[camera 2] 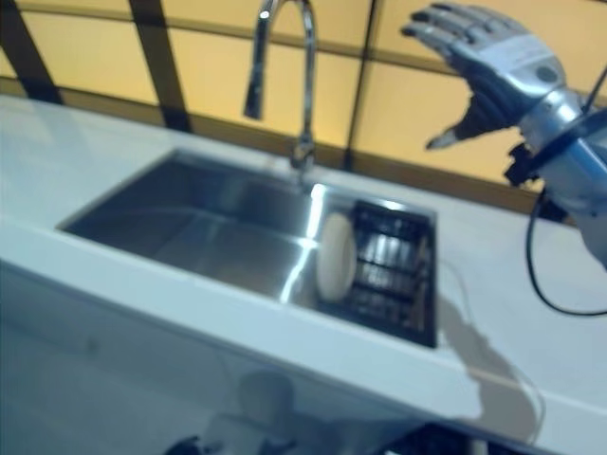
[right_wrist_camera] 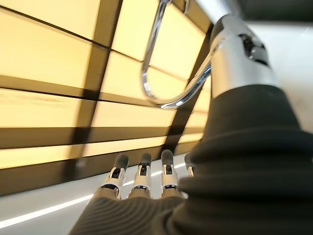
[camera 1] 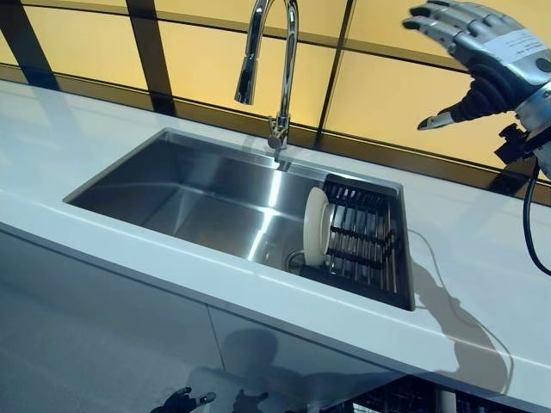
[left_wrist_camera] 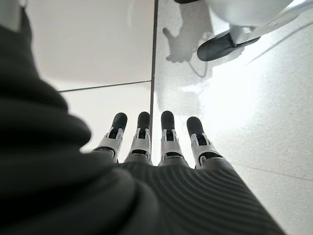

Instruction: Take plates into dishwasher

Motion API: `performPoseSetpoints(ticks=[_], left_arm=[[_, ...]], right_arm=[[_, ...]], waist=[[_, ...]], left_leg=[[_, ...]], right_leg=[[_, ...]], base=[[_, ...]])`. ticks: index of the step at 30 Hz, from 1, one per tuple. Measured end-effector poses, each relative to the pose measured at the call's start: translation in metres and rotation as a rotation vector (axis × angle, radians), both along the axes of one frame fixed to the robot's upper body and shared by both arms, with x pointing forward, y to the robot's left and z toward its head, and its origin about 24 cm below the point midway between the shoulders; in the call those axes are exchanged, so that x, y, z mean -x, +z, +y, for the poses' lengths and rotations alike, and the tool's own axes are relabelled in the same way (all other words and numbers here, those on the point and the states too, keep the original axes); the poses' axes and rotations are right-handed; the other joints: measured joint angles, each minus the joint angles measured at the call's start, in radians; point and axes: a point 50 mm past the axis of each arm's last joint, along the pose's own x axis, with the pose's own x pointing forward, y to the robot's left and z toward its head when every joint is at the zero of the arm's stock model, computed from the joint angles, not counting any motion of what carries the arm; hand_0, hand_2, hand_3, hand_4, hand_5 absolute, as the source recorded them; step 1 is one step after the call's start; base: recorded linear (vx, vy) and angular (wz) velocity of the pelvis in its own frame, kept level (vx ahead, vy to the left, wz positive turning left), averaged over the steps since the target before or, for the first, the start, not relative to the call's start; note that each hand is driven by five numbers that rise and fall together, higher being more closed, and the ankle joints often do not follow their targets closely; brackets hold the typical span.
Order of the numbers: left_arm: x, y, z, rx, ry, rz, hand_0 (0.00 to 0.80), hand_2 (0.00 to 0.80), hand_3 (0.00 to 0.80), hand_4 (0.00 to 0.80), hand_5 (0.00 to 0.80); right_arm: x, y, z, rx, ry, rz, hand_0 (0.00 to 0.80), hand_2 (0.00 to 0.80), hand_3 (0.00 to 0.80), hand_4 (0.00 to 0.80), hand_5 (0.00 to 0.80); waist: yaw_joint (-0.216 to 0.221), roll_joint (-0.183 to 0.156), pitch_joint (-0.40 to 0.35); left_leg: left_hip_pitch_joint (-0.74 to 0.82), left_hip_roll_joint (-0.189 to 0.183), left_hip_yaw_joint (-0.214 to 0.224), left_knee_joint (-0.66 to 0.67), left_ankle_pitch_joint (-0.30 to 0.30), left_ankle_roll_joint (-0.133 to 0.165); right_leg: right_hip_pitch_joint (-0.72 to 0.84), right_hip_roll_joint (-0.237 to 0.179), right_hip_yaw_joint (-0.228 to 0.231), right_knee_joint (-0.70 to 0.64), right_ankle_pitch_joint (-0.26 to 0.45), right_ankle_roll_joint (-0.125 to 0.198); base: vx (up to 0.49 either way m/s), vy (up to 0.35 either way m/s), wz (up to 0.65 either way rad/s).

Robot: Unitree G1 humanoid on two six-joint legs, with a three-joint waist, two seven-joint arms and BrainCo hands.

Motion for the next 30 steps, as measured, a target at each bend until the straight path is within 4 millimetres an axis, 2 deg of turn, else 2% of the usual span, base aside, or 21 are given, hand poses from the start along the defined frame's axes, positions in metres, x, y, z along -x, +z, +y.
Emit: performPoseSetpoints(ticks=[5,10,14,16,23,30], left_arm=[[0.004,0.0,0.004,-0.005,0.018,0.01,0.0,0.0,0.0,0.0,0.0],[0.008,0.0,0.007,-0.005,0.057,0.012,0.0,0.0,0.0,0.0,0.0],[0.014,0.0,0.01,-0.012,0.061,0.028,0.0,0.0,0.0,0.0,0.0],[0.015,0.0,0.011,-0.013,0.06,0.03,0.0,0.0,0.0,0.0,0.0],[0.019,0.0,0.017,-0.029,0.062,0.042,0.0,0.0,0.0,0.0,0.0],[0.017,0.002,0.019,-0.033,0.056,0.037,0.0,0.0,0.0,0.0,0.0]], right_arm=[[-0.007,-0.02,0.018,0.197,0.047,0.096,0.0,0.0,0.0,0.0,0.0],[-0.01,-0.04,0.026,0.326,0.076,0.172,0.0,0.0,0.0,0.0,0.0],[-0.016,-0.05,0.032,0.366,0.094,0.213,0.0,0.0,0.0,0.0,0.0],[-0.016,-0.052,0.032,0.388,0.092,0.217,0.0,0.0,0.0,0.0,0.0],[-0.024,-0.067,0.045,0.411,0.137,0.284,0.0,0.0,0.0,0.0,0.0],[-0.032,-0.077,0.039,0.455,0.101,0.311,0.0,0.0,0.0,0.0,0.0]], waist=[[0.007,-0.002,-0.022],[0.025,-0.01,-0.032],[0.033,-0.021,-0.041],[0.053,-0.024,-0.042],[0.058,-0.039,-0.053],[0.078,-0.038,-0.052]], left_leg=[[-0.001,-0.001,-0.008,0.003,0.001,0.0],[-0.005,-0.001,-0.019,0.003,0.004,-0.002],[-0.008,-0.001,-0.022,0.004,0.007,-0.004],[-0.009,-0.001,-0.022,0.004,0.008,-0.004],[-0.009,-0.001,-0.022,0.004,0.009,-0.005],[-0.011,-0.001,-0.022,0.004,0.009,-0.005]], right_leg=[[0.001,-0.001,-0.009,-0.001,-0.002,0.0],[0.001,-0.002,-0.023,-0.001,-0.002,0.0],[0.0,-0.002,-0.028,-0.001,-0.003,0.0],[-0.001,-0.002,-0.028,-0.001,-0.003,0.0],[-0.001,-0.003,-0.029,-0.001,-0.003,0.0],[-0.002,-0.003,-0.029,-0.001,-0.003,0.0]], base=[[0.013,0.059,0.04],[0.017,0.043,0.07],[0.008,0.01,0.04],[0.0,0.0,0.0],[0.0,0.0,0.0],[0.0,0.0,0.0]])
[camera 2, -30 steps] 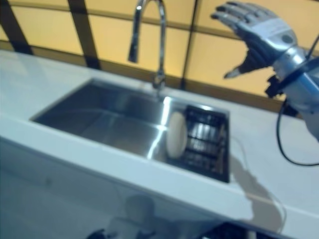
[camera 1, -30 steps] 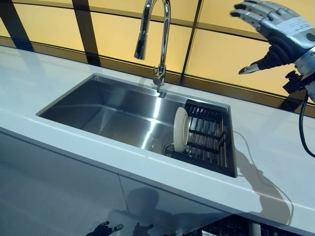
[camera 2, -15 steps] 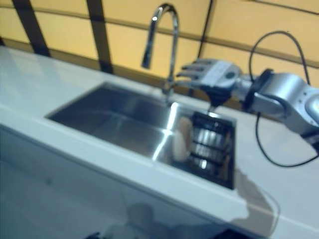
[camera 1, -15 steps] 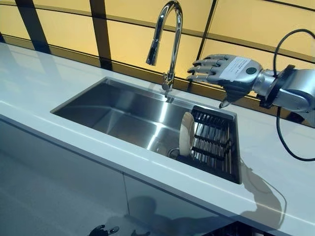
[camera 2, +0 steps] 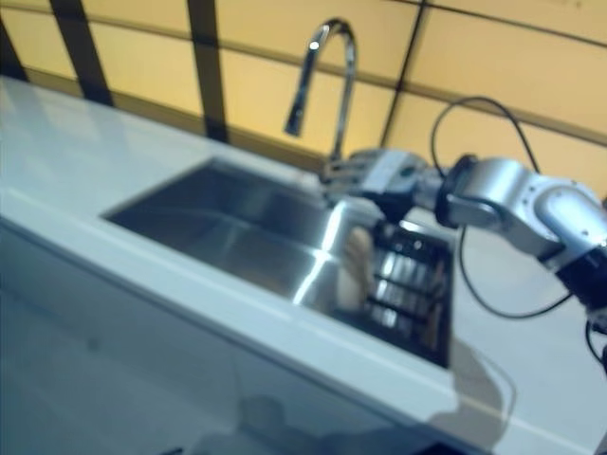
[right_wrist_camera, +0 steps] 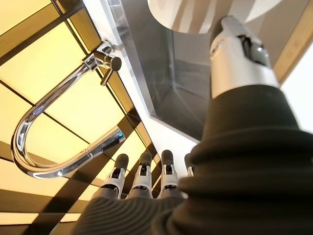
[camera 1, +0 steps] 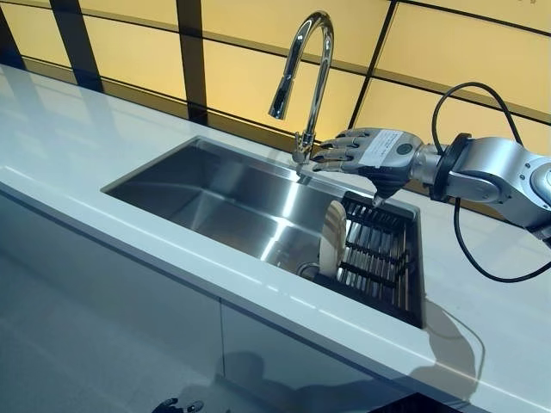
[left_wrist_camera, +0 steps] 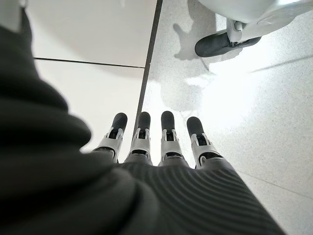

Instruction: Take plates into dishwasher

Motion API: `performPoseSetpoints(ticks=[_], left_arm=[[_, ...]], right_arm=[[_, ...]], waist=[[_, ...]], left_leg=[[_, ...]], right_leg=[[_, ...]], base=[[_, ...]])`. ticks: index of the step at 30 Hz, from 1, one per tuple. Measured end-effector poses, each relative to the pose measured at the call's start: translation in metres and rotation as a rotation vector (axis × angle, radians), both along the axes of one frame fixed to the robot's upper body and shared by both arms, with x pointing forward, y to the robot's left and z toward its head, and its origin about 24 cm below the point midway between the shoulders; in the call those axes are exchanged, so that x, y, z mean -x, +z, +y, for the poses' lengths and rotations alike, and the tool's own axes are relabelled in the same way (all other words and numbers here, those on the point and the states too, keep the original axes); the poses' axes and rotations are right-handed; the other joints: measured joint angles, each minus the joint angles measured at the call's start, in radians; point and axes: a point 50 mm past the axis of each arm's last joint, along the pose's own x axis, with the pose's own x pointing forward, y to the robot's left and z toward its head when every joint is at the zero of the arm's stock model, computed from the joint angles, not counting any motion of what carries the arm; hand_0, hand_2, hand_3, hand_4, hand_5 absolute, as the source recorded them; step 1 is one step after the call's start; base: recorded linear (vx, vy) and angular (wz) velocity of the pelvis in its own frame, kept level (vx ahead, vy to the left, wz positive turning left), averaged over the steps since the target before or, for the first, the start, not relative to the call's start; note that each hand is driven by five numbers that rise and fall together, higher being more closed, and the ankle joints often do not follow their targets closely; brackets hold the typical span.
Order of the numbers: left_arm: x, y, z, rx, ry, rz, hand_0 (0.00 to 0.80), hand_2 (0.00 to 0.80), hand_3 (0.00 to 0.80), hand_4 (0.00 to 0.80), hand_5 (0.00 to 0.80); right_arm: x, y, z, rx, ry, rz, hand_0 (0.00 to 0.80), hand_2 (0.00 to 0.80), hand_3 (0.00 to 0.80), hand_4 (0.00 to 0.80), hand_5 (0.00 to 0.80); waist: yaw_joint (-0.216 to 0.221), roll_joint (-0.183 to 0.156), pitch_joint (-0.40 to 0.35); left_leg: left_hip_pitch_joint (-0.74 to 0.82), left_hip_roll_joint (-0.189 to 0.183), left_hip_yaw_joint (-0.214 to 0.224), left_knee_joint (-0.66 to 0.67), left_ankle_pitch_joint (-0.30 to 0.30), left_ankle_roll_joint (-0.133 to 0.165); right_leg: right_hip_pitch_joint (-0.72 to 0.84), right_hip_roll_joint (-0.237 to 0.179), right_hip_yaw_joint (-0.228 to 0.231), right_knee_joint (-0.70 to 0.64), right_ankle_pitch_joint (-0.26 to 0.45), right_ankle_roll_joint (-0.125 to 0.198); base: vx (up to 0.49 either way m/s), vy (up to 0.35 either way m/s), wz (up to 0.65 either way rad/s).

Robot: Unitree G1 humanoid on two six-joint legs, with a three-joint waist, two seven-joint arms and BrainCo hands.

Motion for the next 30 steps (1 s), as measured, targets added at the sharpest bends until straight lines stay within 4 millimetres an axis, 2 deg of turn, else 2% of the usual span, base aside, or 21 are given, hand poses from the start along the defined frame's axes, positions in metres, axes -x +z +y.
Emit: performPoseSetpoints(ticks=[17,23,30], left_arm=[[-0.001,0.0,-0.004,0.015,-0.05,0.005,0.0,0.0,0.0,0.0,0.0],[-0.001,-0.001,-0.006,0.016,-0.066,0.016,0.0,0.0,0.0,0.0,0.0],[-0.008,0.001,-0.005,0.008,-0.079,0.005,0.0,0.0,0.0,0.0,0.0]], right_arm=[[-0.012,-0.048,0.013,0.142,0.017,0.177,0.0,0.0,0.0,0.0,0.0],[-0.013,-0.053,0.019,0.151,0.028,0.201,0.0,0.0,0.0,0.0,0.0],[-0.012,-0.057,0.021,0.162,0.032,0.217,0.0,0.0,0.0,0.0,0.0]], waist=[[0.004,0.018,0.022],[0.007,0.004,0.042],[0.043,-0.03,0.075]], left_leg=[[0.0,0.0,0.0,0.0,0.0,0.0],[0.0,0.002,0.001,0.0,0.001,-0.002],[-0.005,0.005,0.0,0.001,0.002,-0.006]], right_leg=[[0.0,0.001,0.001,-0.001,0.0,0.0],[0.0,0.002,0.001,-0.001,0.0,0.0],[-0.006,0.005,0.001,0.0,0.0,0.0]], base=[[0.007,-0.001,0.0],[0.008,-0.013,0.0],[0.014,-0.028,0.0]])
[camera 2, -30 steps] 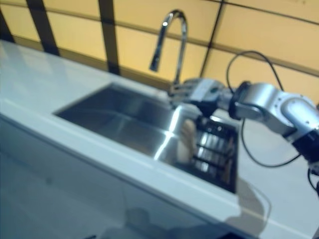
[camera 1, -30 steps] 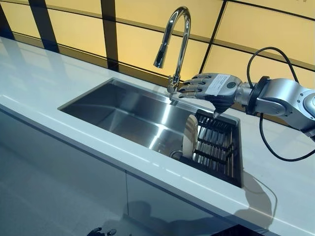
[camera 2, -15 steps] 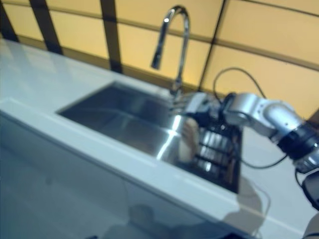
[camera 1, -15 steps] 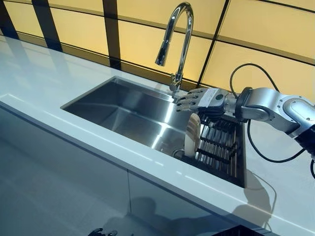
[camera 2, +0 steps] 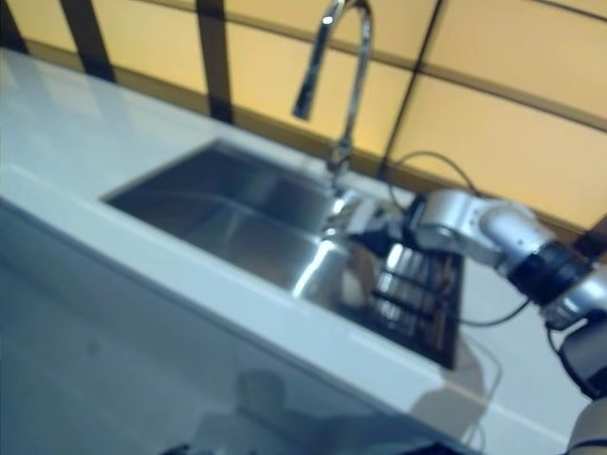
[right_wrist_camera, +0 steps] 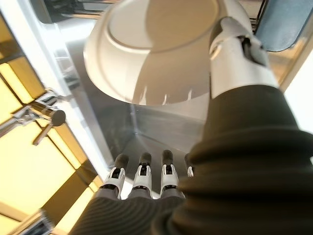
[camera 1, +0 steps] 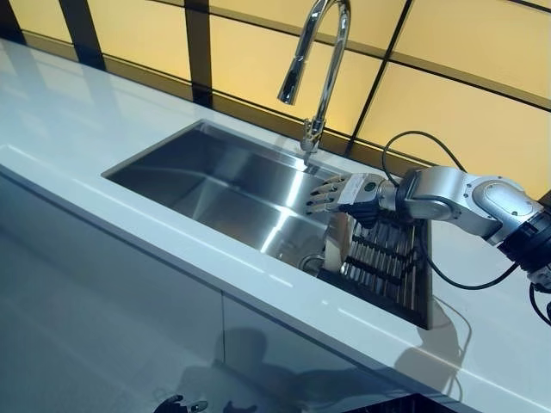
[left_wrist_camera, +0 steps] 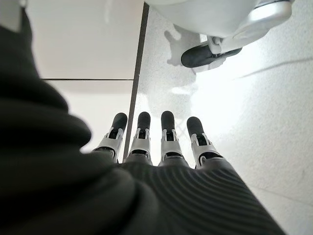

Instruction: Take plates into dishwasher

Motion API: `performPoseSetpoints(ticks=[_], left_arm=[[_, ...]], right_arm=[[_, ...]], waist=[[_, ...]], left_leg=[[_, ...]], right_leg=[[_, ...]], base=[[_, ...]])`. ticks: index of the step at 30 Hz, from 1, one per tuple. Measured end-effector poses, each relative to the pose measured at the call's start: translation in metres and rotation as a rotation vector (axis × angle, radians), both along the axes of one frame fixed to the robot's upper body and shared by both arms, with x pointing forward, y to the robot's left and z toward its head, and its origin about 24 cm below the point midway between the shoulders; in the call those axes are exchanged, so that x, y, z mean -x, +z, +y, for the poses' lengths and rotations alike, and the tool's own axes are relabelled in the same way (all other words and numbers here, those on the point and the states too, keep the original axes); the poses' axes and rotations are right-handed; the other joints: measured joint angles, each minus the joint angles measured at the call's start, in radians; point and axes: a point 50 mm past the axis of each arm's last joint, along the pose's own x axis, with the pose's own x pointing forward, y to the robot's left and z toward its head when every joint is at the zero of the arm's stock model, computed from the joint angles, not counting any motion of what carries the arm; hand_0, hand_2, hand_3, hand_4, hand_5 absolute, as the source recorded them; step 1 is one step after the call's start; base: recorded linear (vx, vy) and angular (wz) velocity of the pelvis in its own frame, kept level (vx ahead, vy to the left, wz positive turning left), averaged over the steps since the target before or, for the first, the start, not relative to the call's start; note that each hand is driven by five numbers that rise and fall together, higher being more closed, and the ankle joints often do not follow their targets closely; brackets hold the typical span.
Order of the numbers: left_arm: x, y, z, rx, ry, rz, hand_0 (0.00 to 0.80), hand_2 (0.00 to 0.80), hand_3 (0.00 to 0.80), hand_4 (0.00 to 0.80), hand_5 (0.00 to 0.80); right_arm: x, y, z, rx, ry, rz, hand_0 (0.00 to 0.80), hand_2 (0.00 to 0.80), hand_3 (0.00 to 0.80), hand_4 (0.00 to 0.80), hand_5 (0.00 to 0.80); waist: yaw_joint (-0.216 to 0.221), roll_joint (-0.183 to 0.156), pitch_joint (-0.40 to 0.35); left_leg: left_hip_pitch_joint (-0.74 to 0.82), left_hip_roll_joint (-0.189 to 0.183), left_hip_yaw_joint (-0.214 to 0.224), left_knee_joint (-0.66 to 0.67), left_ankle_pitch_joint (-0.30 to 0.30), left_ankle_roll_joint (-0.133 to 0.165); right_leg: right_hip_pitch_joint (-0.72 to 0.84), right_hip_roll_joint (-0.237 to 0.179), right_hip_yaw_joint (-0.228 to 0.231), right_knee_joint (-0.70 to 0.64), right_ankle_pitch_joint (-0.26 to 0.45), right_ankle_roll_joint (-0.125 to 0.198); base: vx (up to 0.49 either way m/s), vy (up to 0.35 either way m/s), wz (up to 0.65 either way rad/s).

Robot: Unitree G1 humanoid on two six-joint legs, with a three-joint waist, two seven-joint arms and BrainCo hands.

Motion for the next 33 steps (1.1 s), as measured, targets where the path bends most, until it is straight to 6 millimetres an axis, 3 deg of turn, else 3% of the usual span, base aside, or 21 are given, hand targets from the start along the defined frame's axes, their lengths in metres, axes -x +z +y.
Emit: performPoseSetpoints(ticks=[12,33], left_arm=[[-0.001,0.004,0.012,-0.032,-0.003,-0.001,0.0,0.0,0.0,0.0,0.0],[-0.003,0.005,0.013,-0.037,-0.005,-0.012,0.0,0.0,0.0,0.0,0.0]], right_arm=[[-0.001,-0.003,0.009,-0.019,0.022,0.009,0.0,0.0,0.0,0.0,0.0],[-0.014,-0.01,-0.012,0.043,-0.097,0.033,0.0,0.0,0.0,0.0,0.0]], waist=[[0.017,-0.018,0.013],[0.017,-0.023,0.031]], left_leg=[[-0.004,-0.002,-0.002,0.001,0.0,0.0],[-0.015,-0.002,-0.015,0.001,0.004,-0.001]], right_leg=[[-0.002,-0.001,-0.001,0.001,-0.001,0.002],[-0.011,-0.002,-0.01,0.0,-0.002,0.003]], base=[[0.0,0.0,0.0],[-0.002,0.001,0.01]])
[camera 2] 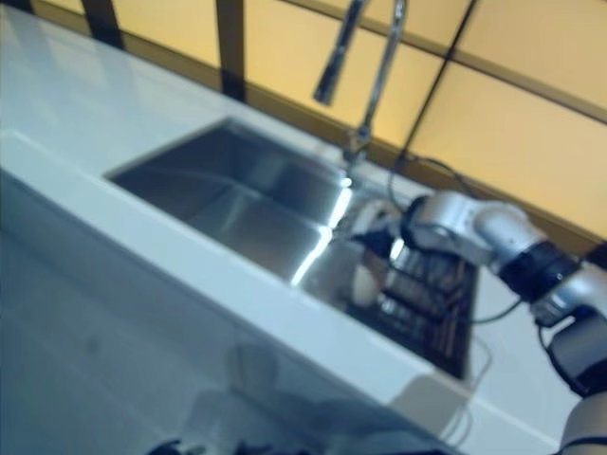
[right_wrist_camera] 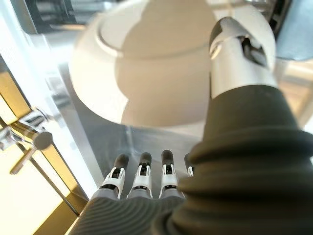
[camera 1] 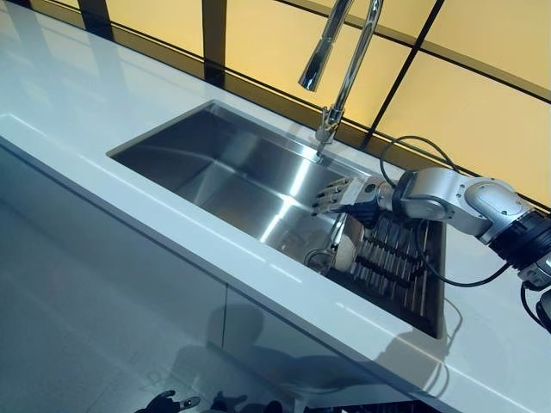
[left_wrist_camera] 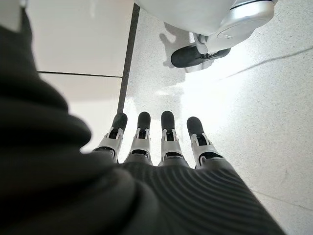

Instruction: Take plates into dishwasher

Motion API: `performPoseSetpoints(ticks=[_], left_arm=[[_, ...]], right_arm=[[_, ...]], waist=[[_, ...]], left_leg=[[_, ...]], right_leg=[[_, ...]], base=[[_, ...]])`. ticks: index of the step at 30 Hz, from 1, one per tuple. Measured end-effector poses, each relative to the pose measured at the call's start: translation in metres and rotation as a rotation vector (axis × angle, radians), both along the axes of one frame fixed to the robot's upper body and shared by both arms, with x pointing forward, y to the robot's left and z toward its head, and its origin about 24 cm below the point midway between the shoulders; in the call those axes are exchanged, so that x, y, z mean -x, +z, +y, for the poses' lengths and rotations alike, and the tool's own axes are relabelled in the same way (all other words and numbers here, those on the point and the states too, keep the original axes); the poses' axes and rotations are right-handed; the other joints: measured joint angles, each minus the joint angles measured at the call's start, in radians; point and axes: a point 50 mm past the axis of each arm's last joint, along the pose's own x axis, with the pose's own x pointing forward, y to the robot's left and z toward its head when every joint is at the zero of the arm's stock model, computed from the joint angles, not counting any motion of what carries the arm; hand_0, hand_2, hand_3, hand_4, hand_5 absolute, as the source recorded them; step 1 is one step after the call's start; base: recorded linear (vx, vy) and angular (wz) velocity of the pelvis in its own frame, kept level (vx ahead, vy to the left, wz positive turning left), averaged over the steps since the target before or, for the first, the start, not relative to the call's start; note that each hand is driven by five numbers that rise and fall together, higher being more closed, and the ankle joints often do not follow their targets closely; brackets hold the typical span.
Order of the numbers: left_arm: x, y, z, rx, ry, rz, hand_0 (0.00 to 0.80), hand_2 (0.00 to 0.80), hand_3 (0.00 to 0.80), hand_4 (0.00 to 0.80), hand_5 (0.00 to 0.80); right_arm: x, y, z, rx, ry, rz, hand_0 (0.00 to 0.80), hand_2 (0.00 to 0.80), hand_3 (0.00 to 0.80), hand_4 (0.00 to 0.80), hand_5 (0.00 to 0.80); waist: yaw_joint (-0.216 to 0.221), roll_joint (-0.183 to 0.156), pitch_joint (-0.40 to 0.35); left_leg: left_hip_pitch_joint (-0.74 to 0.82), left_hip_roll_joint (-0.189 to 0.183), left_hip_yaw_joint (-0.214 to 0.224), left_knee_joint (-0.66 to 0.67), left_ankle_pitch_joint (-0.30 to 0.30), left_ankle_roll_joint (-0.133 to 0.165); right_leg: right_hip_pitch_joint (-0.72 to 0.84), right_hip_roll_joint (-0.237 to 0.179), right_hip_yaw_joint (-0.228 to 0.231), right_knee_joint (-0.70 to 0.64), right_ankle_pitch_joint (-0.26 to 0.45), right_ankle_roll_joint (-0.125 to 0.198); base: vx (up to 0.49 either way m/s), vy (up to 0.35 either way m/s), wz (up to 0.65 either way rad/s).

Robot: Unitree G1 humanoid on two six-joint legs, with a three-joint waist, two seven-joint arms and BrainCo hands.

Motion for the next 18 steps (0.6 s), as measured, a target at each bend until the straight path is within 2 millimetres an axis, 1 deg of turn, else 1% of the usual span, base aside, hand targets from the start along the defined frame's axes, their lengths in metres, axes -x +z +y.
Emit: performPoseSetpoints(ticks=[11,18], left_arm=[[-0.001,0.0,0.0,0.0,0.0,-0.003,0.0,0.0,0.0,0.0,0.0],[-0.004,0.001,0.0,0.0,-0.004,-0.014,0.0,0.0,0.0,0.0,0.0]], right_arm=[[-0.001,-0.001,-0.003,0.014,-0.012,-0.002,0.0,0.0,0.0,0.0,0.0],[-0.006,-0.005,-0.011,0.035,-0.052,-0.002,0.0,0.0,0.0,0.0,0.0]], waist=[[0.0,-0.001,0.011],[0.0,-0.001,0.017]], left_leg=[[0.0,0.0,-0.005,0.0,0.002,0.0],[-0.001,0.0,-0.009,0.0,0.004,-0.001]], right_leg=[[0.002,0.0,-0.006,0.0,0.0,0.0],[0.001,0.0,-0.01,0.0,0.0,0.0]], base=[[-0.002,-0.001,0.01],[-0.001,-0.002,0.01]])
